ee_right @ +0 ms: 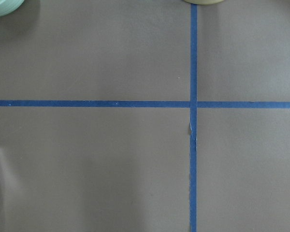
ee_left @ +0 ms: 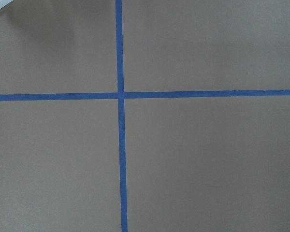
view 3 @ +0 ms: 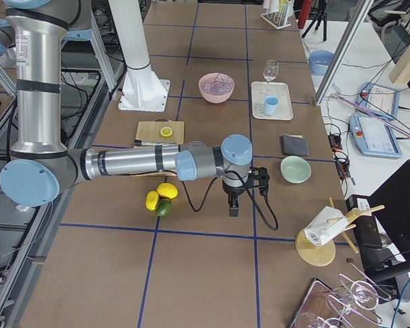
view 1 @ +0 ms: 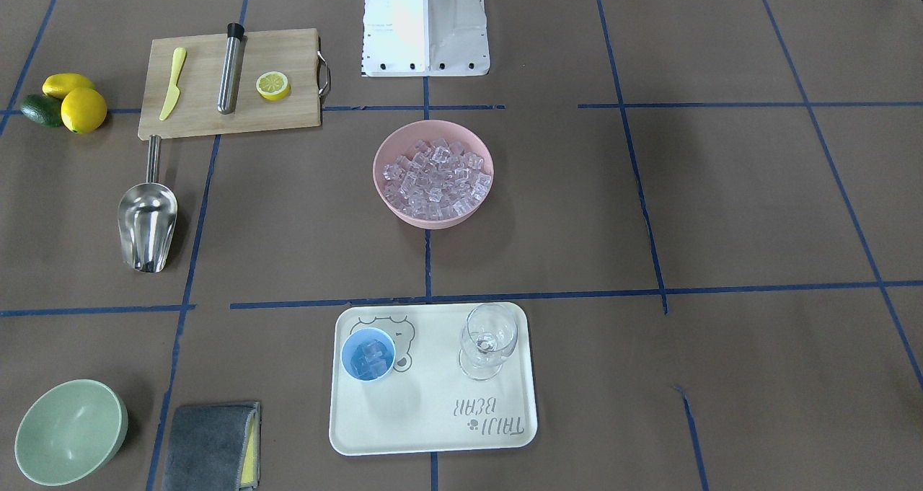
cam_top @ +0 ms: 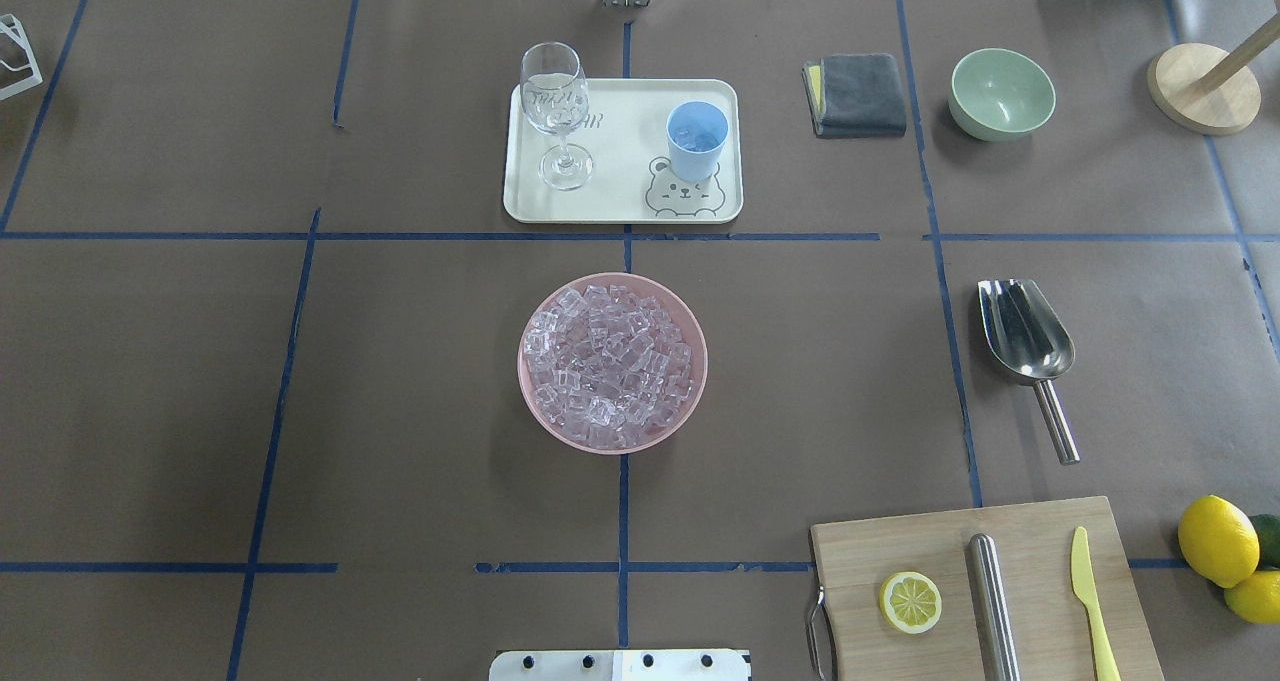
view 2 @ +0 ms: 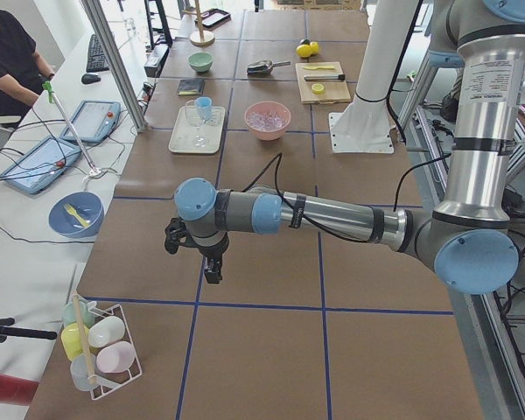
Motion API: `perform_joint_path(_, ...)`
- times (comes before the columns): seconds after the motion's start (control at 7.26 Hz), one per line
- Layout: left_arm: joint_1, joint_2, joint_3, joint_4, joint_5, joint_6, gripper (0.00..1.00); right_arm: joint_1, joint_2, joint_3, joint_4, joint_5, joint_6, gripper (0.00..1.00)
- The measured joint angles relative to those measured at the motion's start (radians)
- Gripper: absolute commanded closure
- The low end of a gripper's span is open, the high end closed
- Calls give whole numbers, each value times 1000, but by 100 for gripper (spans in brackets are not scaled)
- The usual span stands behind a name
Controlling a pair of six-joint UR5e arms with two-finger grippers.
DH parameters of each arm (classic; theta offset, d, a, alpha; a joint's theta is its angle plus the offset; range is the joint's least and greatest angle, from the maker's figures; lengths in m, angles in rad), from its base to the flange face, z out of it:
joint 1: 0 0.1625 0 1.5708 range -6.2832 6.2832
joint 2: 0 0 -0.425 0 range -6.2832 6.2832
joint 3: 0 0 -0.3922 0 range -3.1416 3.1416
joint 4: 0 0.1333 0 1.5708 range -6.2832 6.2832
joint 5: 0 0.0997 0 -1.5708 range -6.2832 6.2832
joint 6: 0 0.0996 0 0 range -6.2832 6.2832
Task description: Put ice in cup with scoop
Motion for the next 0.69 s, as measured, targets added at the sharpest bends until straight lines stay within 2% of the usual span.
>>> perform_joint_path(0.41,3,8,9,-130,5,-4,0,-14,3,5,-6,-9,-6,0)
perform_joint_path(0.69,4,9,20,-153,26,-1,0,-42,3,3,-7,-10,-7,0)
